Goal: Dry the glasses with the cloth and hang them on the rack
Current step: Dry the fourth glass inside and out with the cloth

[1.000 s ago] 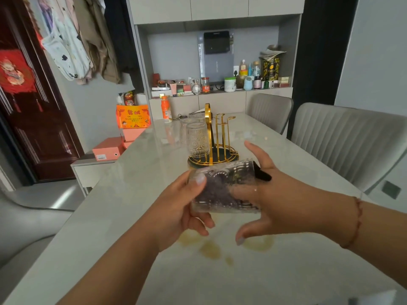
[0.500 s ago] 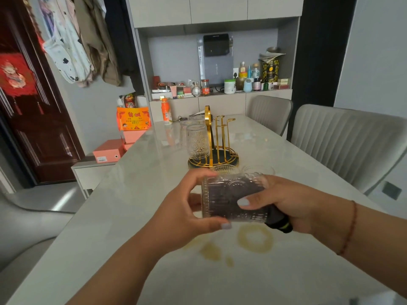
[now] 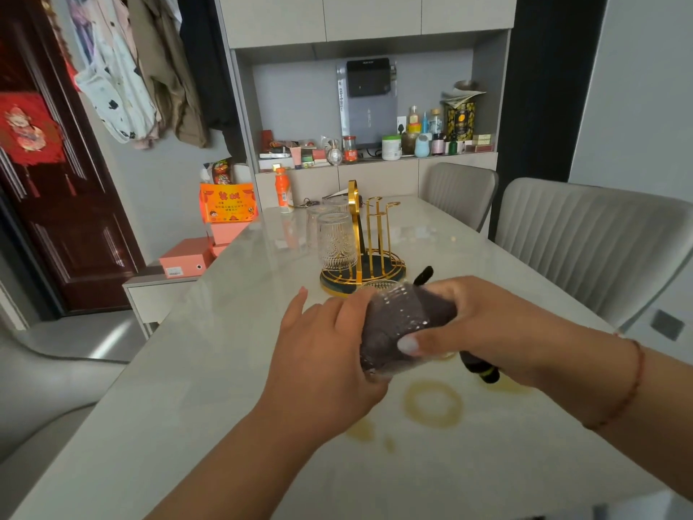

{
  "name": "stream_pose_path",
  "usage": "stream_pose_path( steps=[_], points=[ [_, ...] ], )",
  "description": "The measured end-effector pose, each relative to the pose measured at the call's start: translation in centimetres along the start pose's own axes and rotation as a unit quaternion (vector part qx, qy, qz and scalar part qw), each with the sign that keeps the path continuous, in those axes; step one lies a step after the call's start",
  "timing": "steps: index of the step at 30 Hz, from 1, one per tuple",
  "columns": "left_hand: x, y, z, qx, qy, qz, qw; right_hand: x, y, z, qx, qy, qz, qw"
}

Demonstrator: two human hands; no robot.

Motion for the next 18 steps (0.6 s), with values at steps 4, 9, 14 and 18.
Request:
stream_pose_path(
  steps=[4,9,14,18],
  points=[
    [0.4,0.1,-1.1,0.006,-0.024,0.003,1.000,0.2,-1.1,-0.6,-0.078,0.018,-0.018,0.997],
    [0.8,-1.2,-0.4,0.128,-0.058,0.078,0.987,1.0,-1.5,-0.8,-0.320,-0.001,-0.036,0.947],
    [0.6,-1.7,0.3,0.141,-0.084,0.072,0.984,0.3,0.2,0.1,-0.003,-0.004,0.077,0.997],
    [0.4,-0.8,0.8,0.030,-0.090,0.062,0.994,0.5,1.8,-1.5,0.087,-0.091,0.147,0.981]
  ],
)
Point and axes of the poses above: each hand's wrist, its own x-axis away from the middle knuckle, its own y-axis out of the palm, z = x × y, the point moved 4 cm from there along -x, towards the middle knuckle
